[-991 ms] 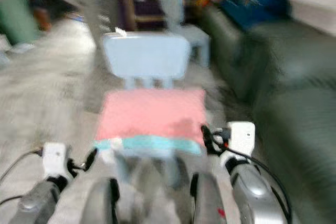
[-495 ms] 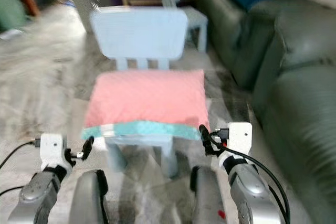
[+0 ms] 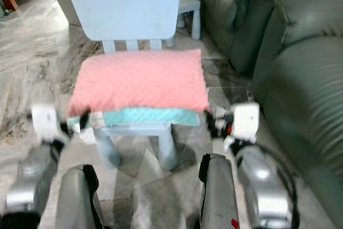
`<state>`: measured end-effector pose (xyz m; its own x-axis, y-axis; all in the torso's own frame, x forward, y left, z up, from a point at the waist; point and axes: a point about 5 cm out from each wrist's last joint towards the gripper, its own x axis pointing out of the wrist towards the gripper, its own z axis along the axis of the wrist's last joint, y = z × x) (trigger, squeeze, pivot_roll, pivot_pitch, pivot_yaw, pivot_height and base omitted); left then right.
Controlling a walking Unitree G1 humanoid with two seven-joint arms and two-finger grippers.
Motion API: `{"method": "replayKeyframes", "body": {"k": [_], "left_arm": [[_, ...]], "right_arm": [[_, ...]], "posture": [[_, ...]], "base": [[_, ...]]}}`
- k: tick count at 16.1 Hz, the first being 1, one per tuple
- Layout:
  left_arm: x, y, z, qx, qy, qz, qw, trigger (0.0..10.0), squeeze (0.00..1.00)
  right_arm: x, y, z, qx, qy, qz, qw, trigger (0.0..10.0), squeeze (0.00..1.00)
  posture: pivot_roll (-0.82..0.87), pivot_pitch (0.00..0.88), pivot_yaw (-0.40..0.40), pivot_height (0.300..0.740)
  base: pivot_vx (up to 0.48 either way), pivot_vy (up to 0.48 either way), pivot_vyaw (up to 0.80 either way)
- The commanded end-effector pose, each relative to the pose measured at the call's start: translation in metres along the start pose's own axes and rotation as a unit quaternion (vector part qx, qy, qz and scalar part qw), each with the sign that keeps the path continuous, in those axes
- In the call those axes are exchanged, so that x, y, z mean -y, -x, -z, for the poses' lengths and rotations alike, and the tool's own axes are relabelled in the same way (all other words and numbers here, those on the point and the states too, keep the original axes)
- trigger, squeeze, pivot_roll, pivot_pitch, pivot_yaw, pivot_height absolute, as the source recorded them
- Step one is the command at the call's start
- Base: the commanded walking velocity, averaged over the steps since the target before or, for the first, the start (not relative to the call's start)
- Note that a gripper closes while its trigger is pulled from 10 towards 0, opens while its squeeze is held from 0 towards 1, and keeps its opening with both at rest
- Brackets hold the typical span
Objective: Move the pillow to the sofa
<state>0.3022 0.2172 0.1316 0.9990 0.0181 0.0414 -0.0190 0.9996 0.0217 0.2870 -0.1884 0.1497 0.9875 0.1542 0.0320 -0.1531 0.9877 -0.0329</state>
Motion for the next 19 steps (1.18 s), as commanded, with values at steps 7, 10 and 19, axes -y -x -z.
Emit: {"method": "replayKeyframes", "body": {"k": [7, 10, 19], "left_arm": [[-0.032, -0.038, -0.030, 0.021, 0.060, -0.079, 0.995, 10.0, 0.00], [-0.035, -0.053, -0.055, 0.072, 0.082, -0.086, 0.990, 10.0, 0.00], [-0.036, -0.079, -0.054, 0.032, 0.139, -0.090, 0.986, 10.0, 0.00]], "right_arm": [[-0.001, -0.035, -0.037, 0.070, -0.010, -0.049, 0.996, 10.0, 0.00], [0.006, -0.050, -0.051, 0.100, -0.010, -0.043, 0.994, 10.0, 1.00], [0.008, -0.083, -0.058, 0.108, -0.007, -0.039, 0.993, 10.0, 0.00]], "posture": [[-0.12, 0.068, 0.055, 0.366], [-0.10, 0.089, 0.054, 0.366], [-0.08, 0.178, 0.075, 0.366]], "base": [[0.000, 0.000, 0.00], [0.000, 0.000, 0.00], [0.000, 0.000, 0.00]]}}
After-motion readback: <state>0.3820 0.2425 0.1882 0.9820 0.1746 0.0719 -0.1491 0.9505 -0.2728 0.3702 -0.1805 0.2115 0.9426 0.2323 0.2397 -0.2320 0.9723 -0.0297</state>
